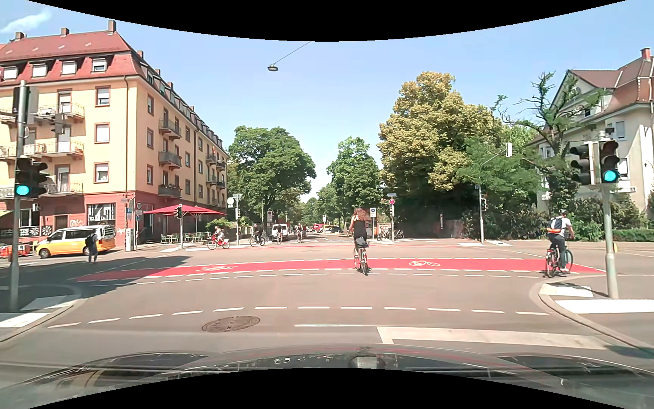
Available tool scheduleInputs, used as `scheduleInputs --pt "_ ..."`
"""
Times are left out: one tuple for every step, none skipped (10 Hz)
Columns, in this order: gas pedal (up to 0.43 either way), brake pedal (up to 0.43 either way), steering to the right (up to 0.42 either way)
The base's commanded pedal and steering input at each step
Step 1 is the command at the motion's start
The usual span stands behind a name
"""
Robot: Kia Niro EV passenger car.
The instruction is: Follow the waypoints while adhering to traffic rules and regulations
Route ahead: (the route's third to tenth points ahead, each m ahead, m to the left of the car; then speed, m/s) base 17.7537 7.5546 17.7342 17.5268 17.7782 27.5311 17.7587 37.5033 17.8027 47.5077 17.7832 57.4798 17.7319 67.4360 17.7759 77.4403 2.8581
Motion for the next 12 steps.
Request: scheduleInputs --pt "0.008 0.0 0.004" --pt "0.008 0.0 0.004" --pt "0.008 0.0 0.004" --pt "0.008 0.0 0.004" --pt "0.008 0.0 0.004" --pt "0.008 0.0 0.004" --pt "0.0 0.0 0.004" --pt "0.0 0.0 0.004" --pt "0.0 0.0 0.004" --pt "0.0 0.0 0.004" --pt "0.0 0.0 0.004" --pt "0.0 0.0 0.004"
